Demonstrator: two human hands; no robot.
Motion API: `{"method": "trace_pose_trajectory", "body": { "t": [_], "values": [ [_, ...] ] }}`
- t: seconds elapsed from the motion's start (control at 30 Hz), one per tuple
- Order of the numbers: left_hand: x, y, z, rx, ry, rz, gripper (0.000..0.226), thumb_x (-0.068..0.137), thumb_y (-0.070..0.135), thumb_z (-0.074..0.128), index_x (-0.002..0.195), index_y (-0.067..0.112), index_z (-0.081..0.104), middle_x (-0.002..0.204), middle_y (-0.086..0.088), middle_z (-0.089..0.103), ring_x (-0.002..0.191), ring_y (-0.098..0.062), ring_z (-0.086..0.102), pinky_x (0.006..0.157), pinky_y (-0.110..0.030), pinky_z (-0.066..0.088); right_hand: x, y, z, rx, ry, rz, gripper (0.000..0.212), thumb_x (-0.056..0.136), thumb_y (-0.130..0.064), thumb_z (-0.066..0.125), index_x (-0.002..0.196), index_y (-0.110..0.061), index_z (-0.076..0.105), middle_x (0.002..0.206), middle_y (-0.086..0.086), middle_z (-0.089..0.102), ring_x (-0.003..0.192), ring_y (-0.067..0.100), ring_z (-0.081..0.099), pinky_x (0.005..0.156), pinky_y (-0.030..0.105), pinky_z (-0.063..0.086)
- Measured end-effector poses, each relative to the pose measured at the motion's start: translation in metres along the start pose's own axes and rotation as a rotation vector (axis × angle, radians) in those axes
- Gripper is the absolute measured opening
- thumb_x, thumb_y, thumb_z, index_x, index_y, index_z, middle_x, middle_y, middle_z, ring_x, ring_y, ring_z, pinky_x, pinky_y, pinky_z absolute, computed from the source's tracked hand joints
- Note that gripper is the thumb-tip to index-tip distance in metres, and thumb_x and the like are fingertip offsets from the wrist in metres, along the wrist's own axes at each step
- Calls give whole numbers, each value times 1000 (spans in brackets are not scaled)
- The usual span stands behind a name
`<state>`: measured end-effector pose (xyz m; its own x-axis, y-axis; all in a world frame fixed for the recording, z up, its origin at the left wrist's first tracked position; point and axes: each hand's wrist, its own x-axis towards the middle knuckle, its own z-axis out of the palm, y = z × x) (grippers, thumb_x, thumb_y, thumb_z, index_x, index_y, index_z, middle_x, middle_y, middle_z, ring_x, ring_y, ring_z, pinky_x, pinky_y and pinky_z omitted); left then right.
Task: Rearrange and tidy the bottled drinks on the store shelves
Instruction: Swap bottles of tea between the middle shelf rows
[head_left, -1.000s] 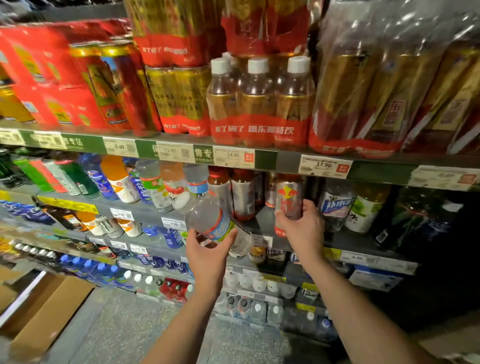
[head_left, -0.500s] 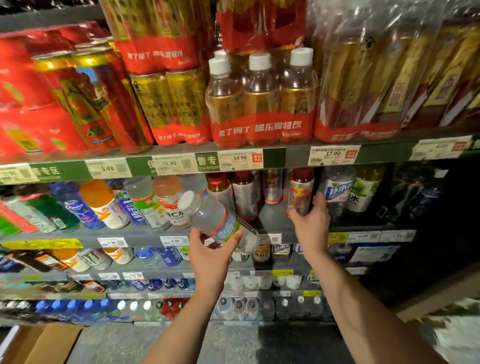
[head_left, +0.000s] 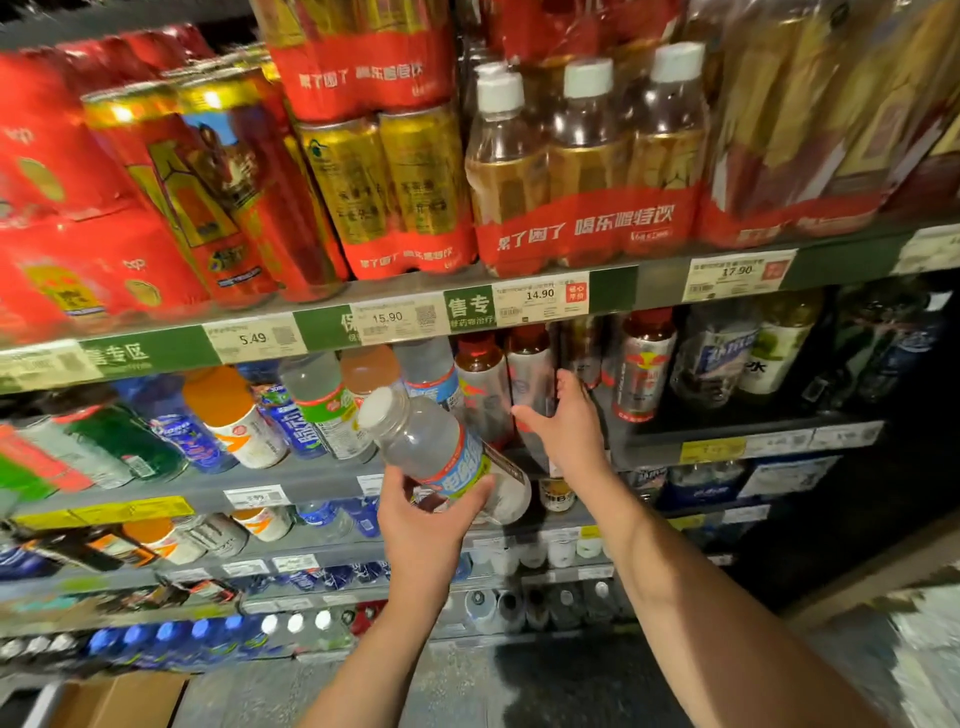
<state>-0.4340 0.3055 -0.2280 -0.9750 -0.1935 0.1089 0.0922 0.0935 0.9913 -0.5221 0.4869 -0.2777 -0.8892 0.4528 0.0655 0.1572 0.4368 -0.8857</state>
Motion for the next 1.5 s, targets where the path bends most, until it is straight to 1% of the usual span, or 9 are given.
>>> {"method": "trace_pose_trajectory", "body": {
  "t": [0.27,0.47,0.6,0.73,0.93,1.13,1.27,1.43,1.5],
  "values": [
    [2,0,-6,-21,-24,-7,52,66,2,89,109,10,61,98,-3,73,84,-5,72,73,-16,55,-12,12,-5,-136,301,-51,56,74,-35,82,116,-5,60,99,10,69,90,26,66,71,23,44],
    [6,1,3,-34,-16,-29,48,67,-1,88,106,10,62,96,-5,72,79,-1,70,70,-13,54,-23,11,-18,-108,416,-96,50,78,-23,82,117,-4,57,112,14,64,101,28,64,81,23,47],
    [12,2,-1,-53,10,-24,51,69,-1,87,113,3,61,98,-7,72,78,2,68,70,-12,53,-42,1,-7,-117,494,-155,59,81,-19,79,129,-3,49,127,15,53,117,29,54,100,38,50],
    [18,2,-10,-65,40,-10,49,70,-3,85,113,3,62,98,-8,72,77,3,68,69,-11,52,-55,-20,24,-46,330,-285,45,82,-22,78,119,-6,58,113,9,57,106,26,58,92,42,51],
    [30,-4,-37,-21,91,14,47,69,-2,86,109,3,62,95,-11,72,74,3,66,70,-11,52,-25,-27,45,-43,63,-153,79,75,-34,84,139,-5,48,134,12,59,124,26,54,99,31,41],
    [35,-7,-56,-18,68,10,52,68,-1,87,113,3,62,98,-6,72,78,3,68,71,-11,52,-28,-21,52,19,255,-125,58,70,-29,88,116,-8,60,106,1,66,98,15,63,80,21,48],
    [37,-9,-58,-22,47,-2,53,67,2,88,112,10,62,100,-3,73,81,2,68,71,-12,53,-36,-15,39,-85,372,-185,75,70,-32,87,130,-8,48,128,13,54,117,29,56,100,41,50],
    [36,-7,-48,-29,-6,-13,51,67,-1,88,111,6,62,98,-6,71,79,4,67,70,-11,52,-40,-13,28,-324,451,-264,76,74,-30,85,130,0,43,119,23,52,107,35,55,89,42,55],
    [35,-7,-43,-34,-32,-21,49,67,-2,88,107,8,61,96,-6,71,77,5,67,69,-9,51,-38,-14,22,-185,414,-170,71,73,-26,86,124,-3,44,117,21,55,104,37,59,85,38,55]
  ]
}}
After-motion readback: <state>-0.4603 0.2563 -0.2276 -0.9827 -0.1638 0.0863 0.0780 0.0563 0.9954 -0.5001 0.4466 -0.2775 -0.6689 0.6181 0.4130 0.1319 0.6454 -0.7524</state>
